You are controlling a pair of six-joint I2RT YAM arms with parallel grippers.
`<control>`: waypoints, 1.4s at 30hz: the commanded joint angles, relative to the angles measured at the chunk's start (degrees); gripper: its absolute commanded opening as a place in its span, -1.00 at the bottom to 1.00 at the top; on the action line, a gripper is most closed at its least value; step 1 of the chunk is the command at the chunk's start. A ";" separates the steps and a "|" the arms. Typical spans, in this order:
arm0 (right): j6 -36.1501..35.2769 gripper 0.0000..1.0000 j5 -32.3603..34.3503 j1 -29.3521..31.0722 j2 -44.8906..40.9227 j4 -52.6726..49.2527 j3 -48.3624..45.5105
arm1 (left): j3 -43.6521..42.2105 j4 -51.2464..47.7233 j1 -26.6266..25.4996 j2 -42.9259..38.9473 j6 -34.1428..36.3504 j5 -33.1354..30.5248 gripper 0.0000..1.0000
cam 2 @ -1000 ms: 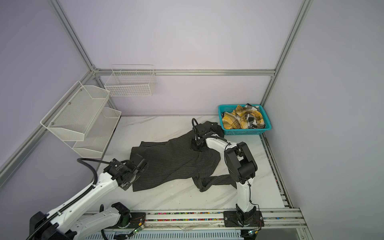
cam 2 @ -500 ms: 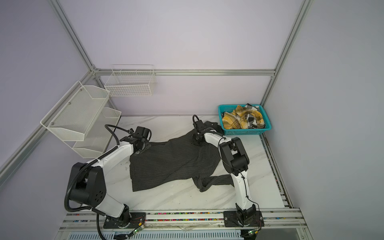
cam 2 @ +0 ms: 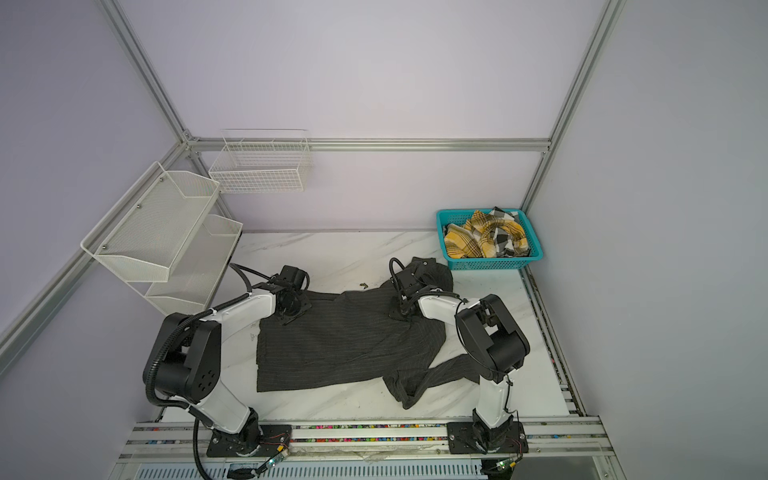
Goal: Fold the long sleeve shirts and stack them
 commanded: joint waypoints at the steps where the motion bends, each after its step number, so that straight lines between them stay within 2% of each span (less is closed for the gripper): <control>1: 0.13 -0.45 0.60 -0.10 1.56 -7.78 0.78 | 1.26 2.44 0.02 -6.82 2.51 -2.77 -0.48; 3: -1.36 -0.41 0.77 -0.10 1.86 -9.29 4.43 | 4.97 3.24 0.68 -7.31 6.12 -7.22 0.01; 5: -2.54 -0.39 0.96 -0.09 2.31 -10.55 7.98 | 10.20 2.78 2.05 -4.27 9.01 -9.42 0.13; 7: -3.04 -0.39 0.79 -0.10 2.61 -11.29 11.12 | 16.55 0.25 3.47 1.55 10.39 -9.69 0.09; 9: -3.13 -0.39 0.54 -0.10 2.77 -11.29 12.65 | 21.51 -1.97 4.14 7.03 11.35 -10.14 -0.05; 12: -3.22 -0.38 -0.13 -0.10 3.12 -10.95 13.45 | 25.08 -1.26 5.16 13.01 12.18 -8.53 -0.14; 16: -2.97 -0.38 -0.54 -0.10 3.84 -10.86 13.09 | 26.90 -0.15 6.15 17.14 12.21 -8.10 -0.14; 21: -2.15 -0.38 -0.38 -0.07 2.19 -10.90 12.36 | 27.60 -0.49 6.55 20.87 11.79 -6.84 -0.04; 28: 2.73 -0.37 1.91 -1.81 -3.54 -13.05 7.81 | 26.70 -4.87 6.55 23.11 7.59 -8.02 -0.09; 30: 4.29 -0.36 1.46 -3.63 -5.07 -13.27 5.19 | 26.16 -4.95 6.55 23.41 6.90 -7.75 -0.23; 33: 6.31 -0.33 3.60 -6.31 -6.95 -13.36 0.77 | 27.00 -5.53 6.55 25.03 6.60 -7.88 -0.85; 34: 6.38 -0.31 3.81 -7.38 -7.13 -13.19 -0.70 | 27.63 -5.82 6.57 25.60 6.41 -7.92 -1.00; 40: 4.75 -0.31 2.98 -9.05 -3.33 -11.43 -5.68 | 32.80 -6.03 6.55 23.51 6.69 -9.93 -1.00; 42: 6.56 -0.33 3.21 -9.27 -1.95 -11.28 -7.35 | 36.13 -5.94 6.52 21.63 7.21 -10.54 -1.00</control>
